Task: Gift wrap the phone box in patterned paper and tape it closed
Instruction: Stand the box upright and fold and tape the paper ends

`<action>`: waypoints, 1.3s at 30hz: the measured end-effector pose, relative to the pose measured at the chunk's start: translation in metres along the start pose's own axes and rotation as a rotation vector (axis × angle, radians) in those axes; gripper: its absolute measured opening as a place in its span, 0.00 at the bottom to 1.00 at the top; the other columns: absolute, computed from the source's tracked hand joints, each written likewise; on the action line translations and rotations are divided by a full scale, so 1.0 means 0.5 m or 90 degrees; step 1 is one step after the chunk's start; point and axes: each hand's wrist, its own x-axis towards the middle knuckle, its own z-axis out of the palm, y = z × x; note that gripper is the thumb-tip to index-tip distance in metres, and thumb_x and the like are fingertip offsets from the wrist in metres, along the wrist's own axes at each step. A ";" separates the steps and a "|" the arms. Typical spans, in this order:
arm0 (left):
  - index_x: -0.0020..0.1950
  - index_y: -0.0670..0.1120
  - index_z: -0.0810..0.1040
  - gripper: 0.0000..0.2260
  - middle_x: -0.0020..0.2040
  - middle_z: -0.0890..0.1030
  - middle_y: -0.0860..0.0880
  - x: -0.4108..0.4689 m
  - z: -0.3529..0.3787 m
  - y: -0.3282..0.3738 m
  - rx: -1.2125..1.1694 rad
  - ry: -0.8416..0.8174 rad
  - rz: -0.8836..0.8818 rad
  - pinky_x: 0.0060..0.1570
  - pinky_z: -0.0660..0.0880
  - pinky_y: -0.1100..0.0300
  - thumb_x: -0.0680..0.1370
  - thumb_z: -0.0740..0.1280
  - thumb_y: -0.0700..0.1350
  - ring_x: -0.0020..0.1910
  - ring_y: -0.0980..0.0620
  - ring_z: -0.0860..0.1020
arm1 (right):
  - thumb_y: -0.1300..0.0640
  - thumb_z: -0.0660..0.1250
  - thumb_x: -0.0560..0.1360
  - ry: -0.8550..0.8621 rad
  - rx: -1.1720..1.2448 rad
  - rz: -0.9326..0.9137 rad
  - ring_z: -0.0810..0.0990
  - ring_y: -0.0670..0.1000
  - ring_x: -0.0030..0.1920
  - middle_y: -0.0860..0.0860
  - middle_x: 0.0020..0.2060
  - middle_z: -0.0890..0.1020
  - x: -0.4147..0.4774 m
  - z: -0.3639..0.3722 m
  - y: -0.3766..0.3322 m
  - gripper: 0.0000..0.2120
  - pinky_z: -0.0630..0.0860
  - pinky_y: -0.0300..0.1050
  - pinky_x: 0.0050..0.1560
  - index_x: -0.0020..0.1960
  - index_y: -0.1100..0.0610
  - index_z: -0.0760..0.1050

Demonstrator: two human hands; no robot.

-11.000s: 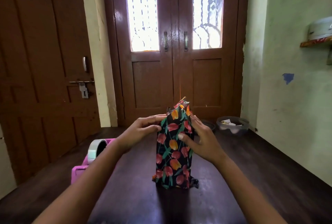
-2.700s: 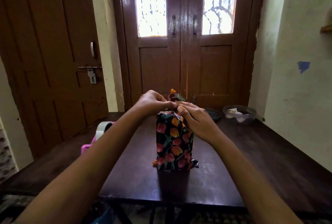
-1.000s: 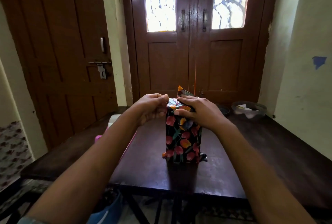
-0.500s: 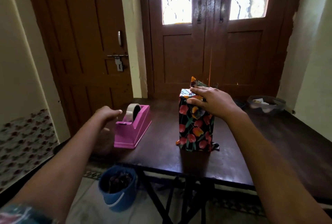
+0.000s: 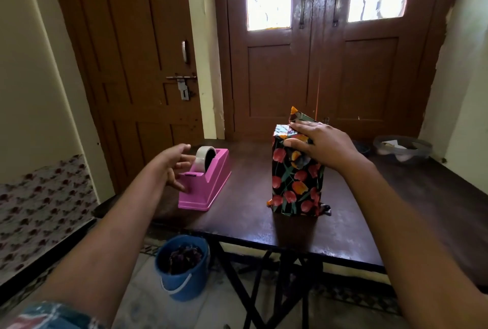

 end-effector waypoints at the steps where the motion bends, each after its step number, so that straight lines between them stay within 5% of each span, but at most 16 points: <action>1: 0.51 0.39 0.75 0.17 0.65 0.70 0.41 -0.001 0.001 0.000 -0.023 -0.001 0.010 0.59 0.67 0.34 0.80 0.57 0.53 0.68 0.40 0.65 | 0.35 0.54 0.74 -0.001 0.000 0.003 0.62 0.50 0.72 0.46 0.73 0.63 0.001 0.000 0.000 0.30 0.69 0.49 0.60 0.73 0.45 0.61; 5: 0.59 0.38 0.76 0.17 0.65 0.72 0.40 -0.004 0.013 -0.017 -0.044 0.047 0.073 0.55 0.71 0.33 0.79 0.62 0.50 0.65 0.39 0.68 | 0.35 0.54 0.74 0.010 0.006 0.007 0.62 0.50 0.72 0.46 0.73 0.64 -0.003 0.002 0.001 0.30 0.68 0.49 0.60 0.72 0.45 0.61; 8: 0.58 0.36 0.75 0.15 0.58 0.76 0.39 0.002 0.011 -0.054 -0.094 0.101 0.120 0.47 0.76 0.41 0.77 0.66 0.45 0.53 0.42 0.75 | 0.35 0.54 0.74 0.005 0.004 0.009 0.62 0.51 0.72 0.47 0.73 0.64 -0.002 0.001 0.000 0.30 0.68 0.50 0.60 0.73 0.46 0.61; 14: 0.41 0.40 0.74 0.05 0.43 0.77 0.42 0.012 -0.001 -0.133 -0.202 0.103 0.117 0.35 0.78 0.56 0.76 0.67 0.37 0.40 0.50 0.76 | 0.35 0.55 0.74 0.008 0.012 0.023 0.63 0.51 0.71 0.46 0.72 0.65 0.001 0.001 0.004 0.30 0.69 0.49 0.58 0.72 0.45 0.62; 21: 0.39 0.41 0.74 0.07 0.40 0.78 0.44 0.011 -0.002 -0.151 -0.101 0.084 0.117 0.33 0.73 0.59 0.76 0.68 0.39 0.37 0.50 0.75 | 0.34 0.60 0.71 -0.003 0.074 0.070 0.71 0.55 0.65 0.53 0.67 0.72 0.012 -0.003 0.011 0.31 0.70 0.49 0.52 0.71 0.46 0.65; 27: 0.39 0.41 0.79 0.08 0.34 0.78 0.46 0.000 -0.020 -0.120 0.230 0.156 0.200 0.28 0.68 0.62 0.75 0.69 0.44 0.32 0.52 0.74 | 0.36 0.66 0.69 0.007 0.135 0.067 0.72 0.55 0.63 0.53 0.65 0.74 0.015 -0.008 0.010 0.33 0.71 0.50 0.54 0.69 0.49 0.67; 31: 0.44 0.41 0.82 0.10 0.39 0.81 0.46 0.004 -0.030 -0.094 0.402 0.187 0.201 0.35 0.71 0.60 0.74 0.71 0.48 0.37 0.51 0.77 | 0.39 0.67 0.69 0.009 0.168 0.057 0.72 0.54 0.63 0.53 0.64 0.74 0.014 -0.012 0.011 0.33 0.72 0.52 0.58 0.69 0.52 0.67; 35: 0.49 0.43 0.76 0.09 0.45 0.79 0.46 -0.008 -0.013 -0.091 0.679 0.362 0.200 0.39 0.74 0.56 0.75 0.69 0.47 0.44 0.49 0.78 | 0.40 0.68 0.69 0.006 0.189 0.060 0.72 0.55 0.64 0.54 0.65 0.74 0.012 -0.008 0.011 0.33 0.72 0.54 0.60 0.70 0.52 0.66; 37: 0.47 0.43 0.76 0.07 0.46 0.79 0.47 -0.013 -0.023 -0.109 0.690 0.358 0.198 0.41 0.75 0.55 0.75 0.69 0.46 0.45 0.48 0.78 | 0.40 0.68 0.69 0.003 0.197 0.060 0.71 0.55 0.64 0.54 0.65 0.74 0.011 -0.004 0.010 0.33 0.72 0.56 0.61 0.70 0.52 0.66; 39: 0.43 0.42 0.80 0.07 0.42 0.82 0.47 -0.016 -0.041 -0.118 0.528 0.260 0.236 0.41 0.77 0.55 0.74 0.71 0.46 0.42 0.49 0.79 | 0.40 0.68 0.69 0.007 0.207 0.056 0.71 0.56 0.64 0.54 0.65 0.73 0.010 -0.001 0.009 0.33 0.71 0.56 0.61 0.70 0.52 0.66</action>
